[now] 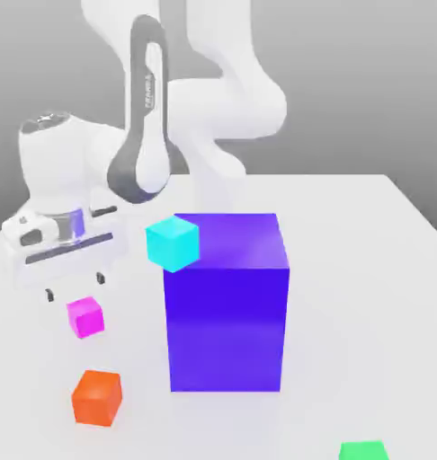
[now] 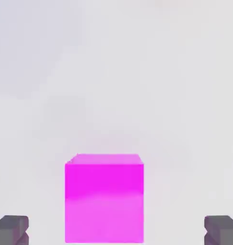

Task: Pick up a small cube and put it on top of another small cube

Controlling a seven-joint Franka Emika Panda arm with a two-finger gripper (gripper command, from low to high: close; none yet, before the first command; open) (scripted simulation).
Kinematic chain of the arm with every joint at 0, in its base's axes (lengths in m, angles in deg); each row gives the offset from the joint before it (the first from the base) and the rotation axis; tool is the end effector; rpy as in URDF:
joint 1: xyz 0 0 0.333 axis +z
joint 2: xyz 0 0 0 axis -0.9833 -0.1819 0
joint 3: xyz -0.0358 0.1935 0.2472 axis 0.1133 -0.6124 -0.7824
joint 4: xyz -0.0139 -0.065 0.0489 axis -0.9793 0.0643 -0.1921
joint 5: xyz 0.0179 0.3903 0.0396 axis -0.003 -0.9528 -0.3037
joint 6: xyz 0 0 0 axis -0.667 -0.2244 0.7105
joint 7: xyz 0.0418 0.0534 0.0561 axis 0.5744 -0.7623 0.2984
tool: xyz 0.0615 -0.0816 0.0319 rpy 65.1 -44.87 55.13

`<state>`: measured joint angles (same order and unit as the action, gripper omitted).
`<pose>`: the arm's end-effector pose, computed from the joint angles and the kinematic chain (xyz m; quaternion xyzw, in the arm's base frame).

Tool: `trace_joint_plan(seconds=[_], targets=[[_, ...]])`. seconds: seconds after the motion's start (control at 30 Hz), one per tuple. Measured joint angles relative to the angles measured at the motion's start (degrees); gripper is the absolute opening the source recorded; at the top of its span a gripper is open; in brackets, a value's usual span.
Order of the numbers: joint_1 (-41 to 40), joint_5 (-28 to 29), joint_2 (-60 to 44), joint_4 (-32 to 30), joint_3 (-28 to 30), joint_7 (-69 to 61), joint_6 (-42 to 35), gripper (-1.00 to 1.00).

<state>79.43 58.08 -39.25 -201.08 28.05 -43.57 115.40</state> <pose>0.2337 -0.2474 0.1853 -0.9962 0.0874 0.0050 0.0032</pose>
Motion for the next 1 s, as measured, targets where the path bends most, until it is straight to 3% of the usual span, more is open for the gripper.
trace_joint_plan(seconds=[0.5, 0.9, 0.93, 1.0], targets=[[-9.03, -26.15, -8.73, 3.26, -15.19, -19.27, 3.18, 0.00], [-24.48, -45.95, -15.41, 4.63, -36.18, -33.82, 10.19, 0.00], [-25.84, -47.35, -15.91, 4.73, -37.93, -34.88, 10.86, -1.00], [-25.84, -47.35, -15.91, 4.73, -37.93, -34.89, 10.85, -1.00]])
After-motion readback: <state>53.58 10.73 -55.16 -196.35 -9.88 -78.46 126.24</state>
